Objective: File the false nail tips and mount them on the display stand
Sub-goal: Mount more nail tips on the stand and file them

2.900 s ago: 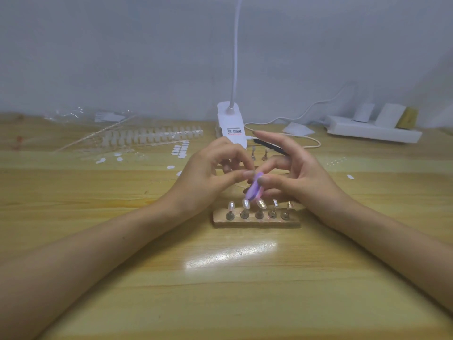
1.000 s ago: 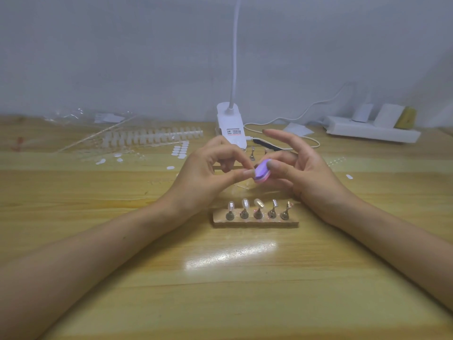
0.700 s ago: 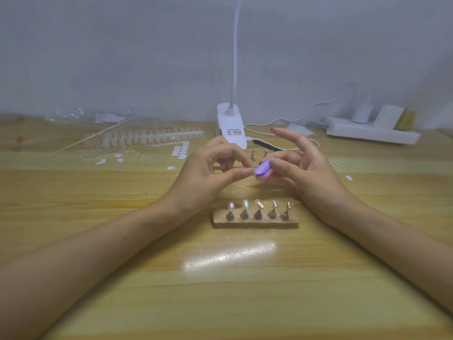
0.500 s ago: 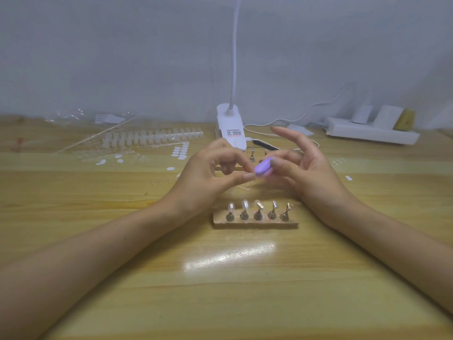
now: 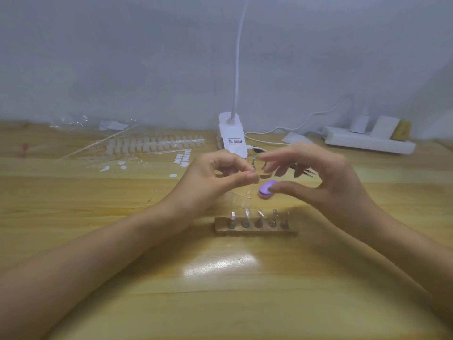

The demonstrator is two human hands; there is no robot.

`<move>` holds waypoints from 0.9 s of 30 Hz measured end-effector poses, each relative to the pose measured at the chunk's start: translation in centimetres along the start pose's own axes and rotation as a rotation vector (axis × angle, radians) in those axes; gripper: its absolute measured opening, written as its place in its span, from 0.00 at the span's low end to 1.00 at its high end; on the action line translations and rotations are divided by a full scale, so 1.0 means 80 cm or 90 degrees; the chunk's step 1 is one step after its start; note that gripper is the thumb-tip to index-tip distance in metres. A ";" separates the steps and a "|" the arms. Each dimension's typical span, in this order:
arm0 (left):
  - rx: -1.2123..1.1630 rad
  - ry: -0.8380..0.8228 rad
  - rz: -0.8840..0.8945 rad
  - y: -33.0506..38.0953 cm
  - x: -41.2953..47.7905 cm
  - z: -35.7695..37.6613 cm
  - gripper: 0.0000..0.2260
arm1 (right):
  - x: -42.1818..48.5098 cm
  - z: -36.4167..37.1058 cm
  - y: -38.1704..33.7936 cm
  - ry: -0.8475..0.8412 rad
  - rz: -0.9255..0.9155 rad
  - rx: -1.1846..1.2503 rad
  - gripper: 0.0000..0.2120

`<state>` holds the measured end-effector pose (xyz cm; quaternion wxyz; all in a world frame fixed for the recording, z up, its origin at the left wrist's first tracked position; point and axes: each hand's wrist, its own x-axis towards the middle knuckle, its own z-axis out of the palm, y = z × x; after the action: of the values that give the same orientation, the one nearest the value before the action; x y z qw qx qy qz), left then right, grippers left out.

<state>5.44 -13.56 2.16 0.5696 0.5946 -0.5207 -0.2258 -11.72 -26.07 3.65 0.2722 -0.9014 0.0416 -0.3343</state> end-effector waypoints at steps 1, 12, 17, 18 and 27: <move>-0.013 -0.015 -0.003 0.005 -0.001 0.000 0.06 | 0.000 0.002 -0.008 -0.007 -0.023 -0.018 0.14; 0.004 -0.048 -0.002 0.036 -0.011 0.008 0.12 | 0.001 -0.014 -0.039 0.055 0.045 0.006 0.06; 0.372 -0.082 0.088 0.022 -0.022 0.020 0.27 | -0.023 -0.010 -0.025 -0.006 0.183 0.048 0.09; 0.403 -0.089 0.090 0.019 -0.024 0.024 0.28 | -0.030 -0.007 -0.023 -0.013 0.204 0.052 0.10; 0.406 -0.047 0.098 0.009 -0.034 0.040 0.26 | -0.044 0.007 -0.017 -0.015 0.235 0.109 0.05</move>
<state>1.42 -12.44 1.10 0.3512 0.6933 -0.6286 -0.0291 -14.20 -23.75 1.95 0.4052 -0.8557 0.1744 -0.2707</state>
